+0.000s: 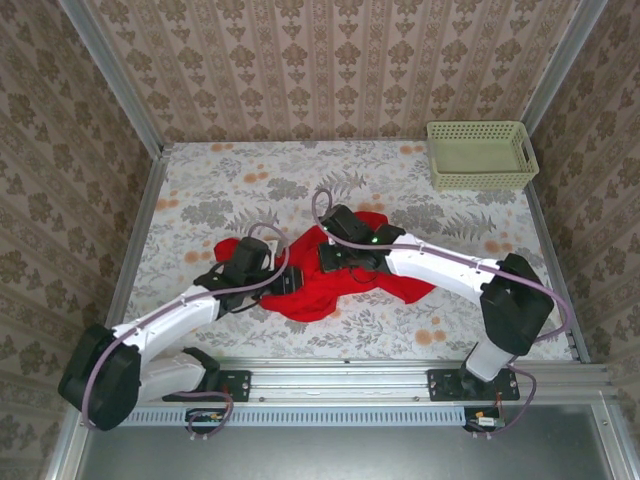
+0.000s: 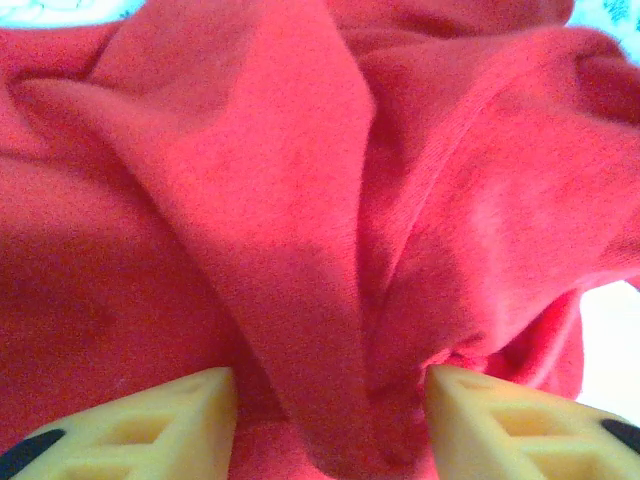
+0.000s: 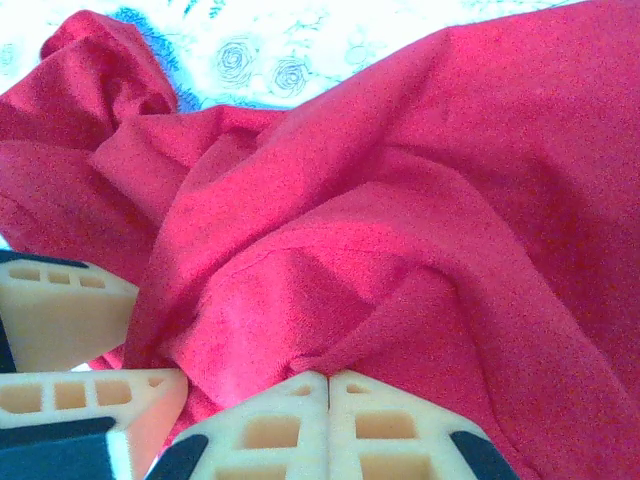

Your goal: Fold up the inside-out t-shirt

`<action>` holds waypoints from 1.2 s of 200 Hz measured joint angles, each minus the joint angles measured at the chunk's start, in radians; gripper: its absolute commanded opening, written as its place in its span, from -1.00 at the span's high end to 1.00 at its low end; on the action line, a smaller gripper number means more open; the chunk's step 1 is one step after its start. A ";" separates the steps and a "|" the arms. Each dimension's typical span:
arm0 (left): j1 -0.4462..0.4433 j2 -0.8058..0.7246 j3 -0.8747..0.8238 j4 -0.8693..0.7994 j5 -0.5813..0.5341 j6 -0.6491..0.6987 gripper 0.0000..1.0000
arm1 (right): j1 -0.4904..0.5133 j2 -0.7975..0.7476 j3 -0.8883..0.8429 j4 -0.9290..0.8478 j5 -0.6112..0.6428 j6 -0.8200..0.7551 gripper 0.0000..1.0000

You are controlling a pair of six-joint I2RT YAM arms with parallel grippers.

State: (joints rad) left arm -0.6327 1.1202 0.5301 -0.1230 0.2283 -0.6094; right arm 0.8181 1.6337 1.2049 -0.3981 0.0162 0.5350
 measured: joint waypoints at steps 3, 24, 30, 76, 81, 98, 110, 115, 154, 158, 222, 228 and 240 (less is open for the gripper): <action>0.000 -0.008 0.000 0.001 0.002 0.004 -0.23 | 0.000 -0.006 -0.003 0.000 -0.003 0.000 1.00; -0.016 -0.062 0.000 0.018 0.013 0.027 -0.46 | 0.000 -0.031 -0.009 0.000 -0.014 0.008 1.00; -0.028 -0.074 0.001 0.023 0.014 0.034 -0.48 | 0.000 -0.041 -0.010 0.002 -0.019 0.011 1.00; -0.086 -0.063 0.021 0.028 0.003 0.079 -0.34 | 0.006 -0.115 -0.011 0.027 -0.094 0.018 1.00; -0.086 -0.058 0.021 0.028 -0.003 0.081 -0.30 | 0.009 -0.123 -0.011 0.029 -0.100 0.018 1.00; -0.086 -0.042 0.021 0.038 -0.021 0.080 -0.10 | 0.017 -0.139 -0.011 0.028 -0.110 0.014 1.00; -0.086 -0.031 0.021 0.055 -0.031 0.082 0.02 | 0.019 -0.142 -0.012 0.026 -0.111 0.013 1.00; -0.086 -0.026 0.021 0.062 -0.033 0.085 0.06 | 0.019 -0.143 -0.014 0.027 -0.111 0.012 1.00; -0.086 0.031 0.041 0.109 -0.034 0.084 0.64 | 0.013 -0.143 -0.038 0.010 -0.110 0.010 1.00; -0.086 0.037 0.043 0.114 -0.034 0.076 0.71 | 0.009 -0.143 -0.040 0.009 -0.110 0.011 1.00; -0.086 0.031 0.049 0.137 0.038 0.086 1.00 | -0.119 -0.133 -0.072 0.028 -0.119 0.002 1.00; -0.086 0.020 0.049 0.147 0.055 0.085 1.00 | -0.130 -0.121 -0.072 0.035 -0.114 -0.005 1.00; -0.086 -0.008 0.048 0.172 0.087 0.082 1.00 | -0.153 -0.089 -0.071 0.044 -0.096 -0.018 0.96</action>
State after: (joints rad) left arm -0.7185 1.1122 0.5781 0.0490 0.3157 -0.5278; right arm 0.6651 1.5444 1.1336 -0.3538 -0.0795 0.5167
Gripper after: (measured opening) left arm 0.057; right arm 0.065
